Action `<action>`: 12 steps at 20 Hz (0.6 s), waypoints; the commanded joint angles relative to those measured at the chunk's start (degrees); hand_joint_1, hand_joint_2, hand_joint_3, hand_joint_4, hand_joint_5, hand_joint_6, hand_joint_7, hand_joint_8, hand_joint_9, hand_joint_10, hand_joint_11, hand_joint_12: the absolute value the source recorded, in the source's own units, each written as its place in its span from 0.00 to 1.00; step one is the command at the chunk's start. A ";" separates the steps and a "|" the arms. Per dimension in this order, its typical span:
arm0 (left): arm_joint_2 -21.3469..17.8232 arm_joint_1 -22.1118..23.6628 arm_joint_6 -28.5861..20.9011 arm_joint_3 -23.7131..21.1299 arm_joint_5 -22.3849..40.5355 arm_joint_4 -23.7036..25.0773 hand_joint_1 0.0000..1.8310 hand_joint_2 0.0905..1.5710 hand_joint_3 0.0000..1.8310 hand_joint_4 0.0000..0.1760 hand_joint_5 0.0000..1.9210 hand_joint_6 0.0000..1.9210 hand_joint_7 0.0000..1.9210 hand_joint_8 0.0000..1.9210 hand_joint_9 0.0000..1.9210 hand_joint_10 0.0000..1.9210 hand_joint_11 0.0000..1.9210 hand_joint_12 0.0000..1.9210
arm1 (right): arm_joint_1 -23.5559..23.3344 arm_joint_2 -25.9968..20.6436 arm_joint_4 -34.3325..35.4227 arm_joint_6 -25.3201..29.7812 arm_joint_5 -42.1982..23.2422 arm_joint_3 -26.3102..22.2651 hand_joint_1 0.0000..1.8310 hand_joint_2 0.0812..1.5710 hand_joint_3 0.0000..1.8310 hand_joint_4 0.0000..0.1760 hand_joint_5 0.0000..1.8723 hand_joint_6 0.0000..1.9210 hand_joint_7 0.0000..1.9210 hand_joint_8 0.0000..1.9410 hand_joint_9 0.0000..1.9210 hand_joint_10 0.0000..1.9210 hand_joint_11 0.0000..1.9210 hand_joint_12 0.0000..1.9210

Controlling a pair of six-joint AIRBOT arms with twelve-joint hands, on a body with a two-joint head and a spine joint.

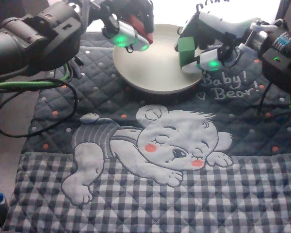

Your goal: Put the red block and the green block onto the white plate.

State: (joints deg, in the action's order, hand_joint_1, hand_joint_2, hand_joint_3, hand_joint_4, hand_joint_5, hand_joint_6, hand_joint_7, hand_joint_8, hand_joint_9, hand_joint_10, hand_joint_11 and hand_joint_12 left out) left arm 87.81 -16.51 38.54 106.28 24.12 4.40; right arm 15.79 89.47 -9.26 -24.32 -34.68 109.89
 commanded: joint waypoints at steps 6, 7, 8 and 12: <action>-8.34 -2.52 -1.15 -10.22 13.94 -0.74 0.65 0.62 0.00 0.00 0.32 0.00 0.27 0.00 0.31 0.00 0.23 0.36 | -0.56 -10.23 -0.42 0.30 -16.58 -10.53 0.33 0.50 0.00 0.99 0.00 0.00 0.07 0.00 0.10 0.00 0.00 0.37; -10.59 -3.18 -1.15 -13.00 15.92 -0.25 0.65 0.62 0.00 0.00 0.30 0.00 0.25 0.00 0.28 0.00 0.17 0.40 | -0.52 -12.54 -0.88 0.29 -18.07 -13.11 0.30 0.50 0.00 0.91 0.00 0.00 0.06 0.00 0.10 0.01 0.00 0.44; -13.19 -4.00 -1.15 -16.07 18.08 0.07 0.66 0.62 0.00 0.04 0.31 0.00 0.26 0.00 0.28 0.00 0.13 0.49 | -0.48 -14.65 -1.58 0.28 -19.75 -15.63 0.29 0.50 0.00 0.85 0.00 0.00 0.04 0.00 0.07 0.01 0.00 0.33; -23.71 -9.56 -1.16 -27.76 28.67 -0.23 0.61 0.62 0.00 0.03 0.29 0.00 0.27 0.00 0.25 0.00 0.04 0.63 | 3.13 -23.72 -1.82 0.25 -28.82 -25.31 0.33 0.50 0.00 0.47 0.04 0.01 0.06 0.02 0.07 0.00 0.00 0.24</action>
State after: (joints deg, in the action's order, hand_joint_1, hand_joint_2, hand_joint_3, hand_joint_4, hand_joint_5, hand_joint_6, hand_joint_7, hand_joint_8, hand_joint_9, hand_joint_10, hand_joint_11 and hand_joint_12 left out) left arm 63.70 -27.68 37.50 76.77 45.39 5.82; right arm 20.01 65.67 -12.88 -24.12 -57.54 83.22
